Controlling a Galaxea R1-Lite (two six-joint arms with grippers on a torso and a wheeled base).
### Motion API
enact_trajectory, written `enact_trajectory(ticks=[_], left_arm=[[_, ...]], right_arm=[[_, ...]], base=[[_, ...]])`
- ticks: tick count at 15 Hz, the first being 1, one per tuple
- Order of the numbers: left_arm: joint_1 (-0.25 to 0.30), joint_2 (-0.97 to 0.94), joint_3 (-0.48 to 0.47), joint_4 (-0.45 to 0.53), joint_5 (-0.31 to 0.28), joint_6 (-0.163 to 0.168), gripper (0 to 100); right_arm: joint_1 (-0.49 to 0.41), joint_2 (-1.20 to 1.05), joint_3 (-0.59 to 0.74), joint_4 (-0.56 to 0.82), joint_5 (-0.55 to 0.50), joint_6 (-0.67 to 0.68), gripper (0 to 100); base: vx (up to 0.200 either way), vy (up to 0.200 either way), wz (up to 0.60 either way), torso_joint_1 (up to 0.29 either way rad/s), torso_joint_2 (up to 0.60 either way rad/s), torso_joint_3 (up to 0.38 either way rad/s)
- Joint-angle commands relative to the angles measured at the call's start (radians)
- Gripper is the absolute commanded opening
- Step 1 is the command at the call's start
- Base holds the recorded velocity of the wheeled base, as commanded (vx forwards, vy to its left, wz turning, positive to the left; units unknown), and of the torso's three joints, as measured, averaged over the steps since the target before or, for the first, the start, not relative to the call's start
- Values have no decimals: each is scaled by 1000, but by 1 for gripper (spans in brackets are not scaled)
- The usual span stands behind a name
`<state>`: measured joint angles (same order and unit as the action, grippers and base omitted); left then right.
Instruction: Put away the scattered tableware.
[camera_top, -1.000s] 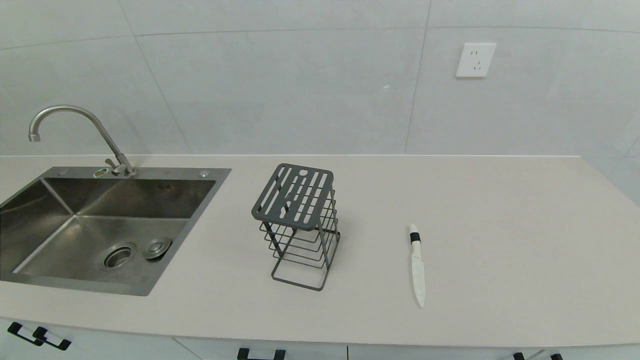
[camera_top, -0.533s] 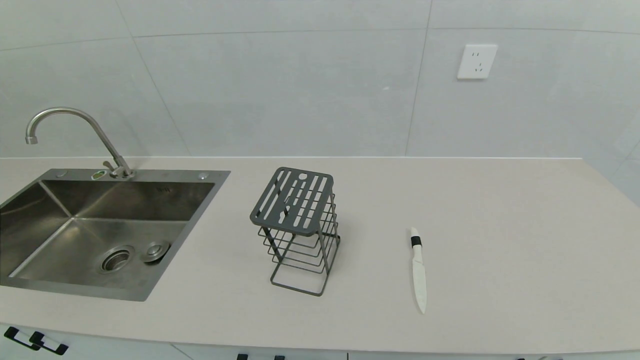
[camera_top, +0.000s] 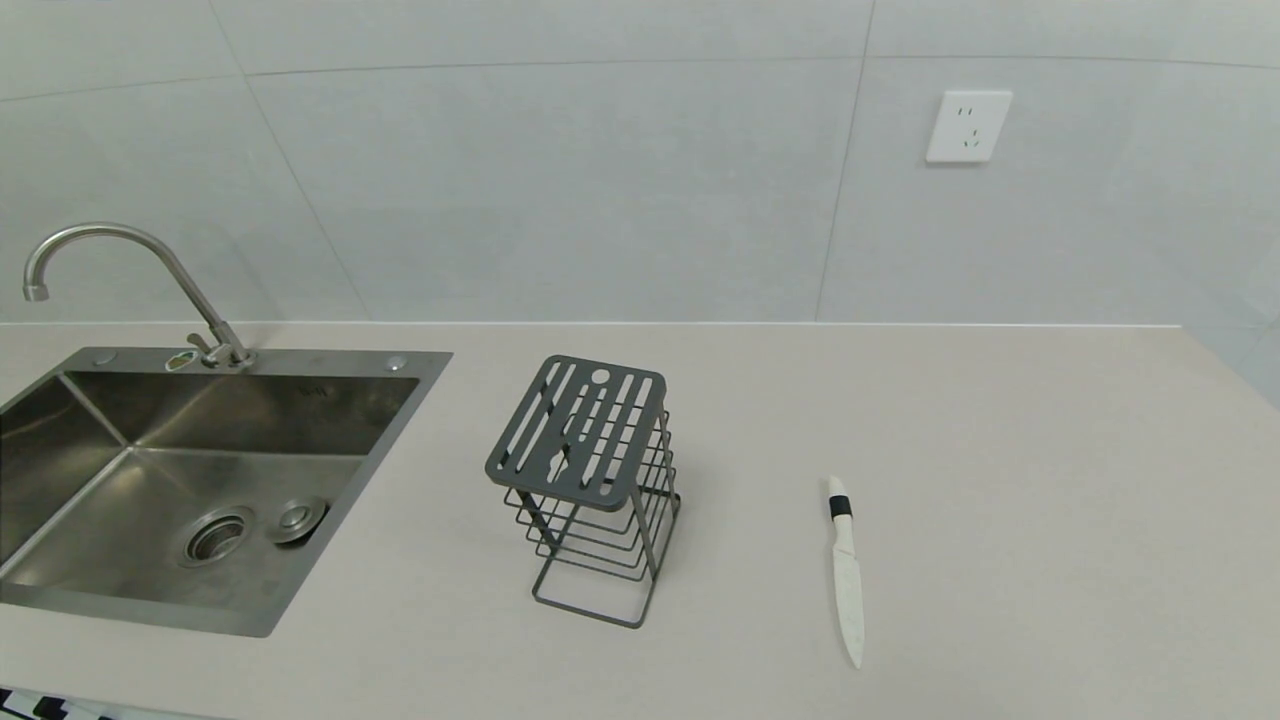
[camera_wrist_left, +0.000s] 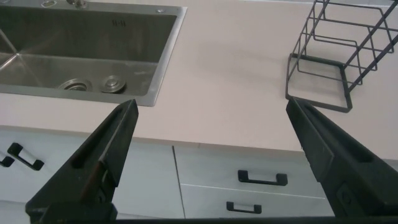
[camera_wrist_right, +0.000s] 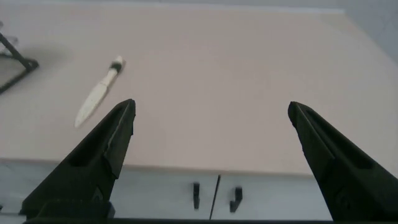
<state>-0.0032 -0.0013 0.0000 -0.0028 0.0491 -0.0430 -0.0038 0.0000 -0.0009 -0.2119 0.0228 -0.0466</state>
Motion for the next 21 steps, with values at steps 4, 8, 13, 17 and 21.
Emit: enact_trajectory(ticks=[4, 8, 13, 17, 21], left_arm=[[0, 1, 0, -2, 1, 0, 100], [0, 1, 0, -2, 0, 2, 100], [0, 1, 0, -2, 0, 8, 100], [0, 1, 0, -2, 0, 8, 100], [0, 1, 0, -2, 0, 6, 100]], right_arm=[[13, 282, -225, 124, 229, -6, 100], [19, 581, -309, 141, 329, -7, 100], [104, 784, -347, 135, 352, -10, 100], [245, 956, -415, 115, 342, -12, 100], [421, 1152, -501, 103, 212, 13, 100]], base=[[0, 0, 0, 0, 0, 0], [0, 0, 0, 0, 0, 0], [0, 0, 0, 0, 0, 0], [0, 0, 0, 0, 0, 0], [0, 0, 0, 0, 0, 0]])
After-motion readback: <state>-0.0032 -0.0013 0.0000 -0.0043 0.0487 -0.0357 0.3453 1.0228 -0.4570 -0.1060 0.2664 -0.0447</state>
